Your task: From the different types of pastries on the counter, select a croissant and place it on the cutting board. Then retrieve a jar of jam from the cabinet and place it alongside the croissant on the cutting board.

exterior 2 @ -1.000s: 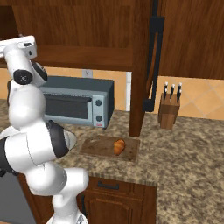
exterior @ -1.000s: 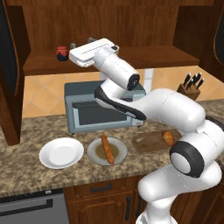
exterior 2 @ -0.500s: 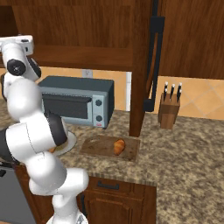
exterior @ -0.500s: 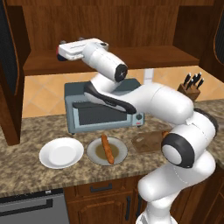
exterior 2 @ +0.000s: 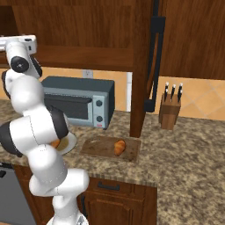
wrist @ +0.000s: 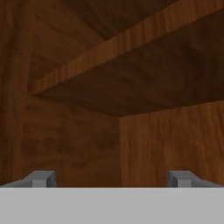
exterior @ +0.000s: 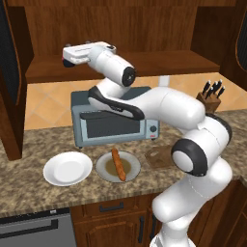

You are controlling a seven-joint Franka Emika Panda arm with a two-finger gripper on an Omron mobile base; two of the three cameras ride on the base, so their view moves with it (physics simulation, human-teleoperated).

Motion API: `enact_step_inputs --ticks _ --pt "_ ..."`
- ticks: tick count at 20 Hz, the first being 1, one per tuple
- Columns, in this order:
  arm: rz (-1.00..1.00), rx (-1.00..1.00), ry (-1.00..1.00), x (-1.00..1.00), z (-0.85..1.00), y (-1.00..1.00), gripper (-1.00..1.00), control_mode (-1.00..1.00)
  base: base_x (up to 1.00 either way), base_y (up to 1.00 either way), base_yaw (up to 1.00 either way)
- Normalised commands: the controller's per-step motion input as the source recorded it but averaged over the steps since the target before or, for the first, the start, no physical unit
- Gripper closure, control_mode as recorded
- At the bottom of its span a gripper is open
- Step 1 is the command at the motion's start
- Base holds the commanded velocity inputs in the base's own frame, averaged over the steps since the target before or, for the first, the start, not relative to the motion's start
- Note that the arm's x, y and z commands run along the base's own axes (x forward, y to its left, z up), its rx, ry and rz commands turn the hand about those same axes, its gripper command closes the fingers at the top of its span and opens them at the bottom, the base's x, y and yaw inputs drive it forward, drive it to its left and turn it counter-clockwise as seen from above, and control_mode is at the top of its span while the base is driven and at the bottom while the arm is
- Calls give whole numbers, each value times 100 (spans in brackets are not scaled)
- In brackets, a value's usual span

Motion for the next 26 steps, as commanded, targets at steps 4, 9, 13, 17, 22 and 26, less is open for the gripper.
enact_step_inputs --ticks 4,9,13,17,22,26 --pt "0 -1 4 14 -24 0 -100 -100 0 0 0" --pt "0 0 3 6 -20 0 -100 -100 0 0 0" --pt "0 0 0 10 -5 0 -100 -100 0 0 0" --pt "-1 0 0 12 -6 0 -100 -100 0 0 0" --pt "-3 -1 3 14 -5 0 -100 -100 0 0 0" --pt "-7 -6 13 7 -3 1 -100 -100 0 0 0"
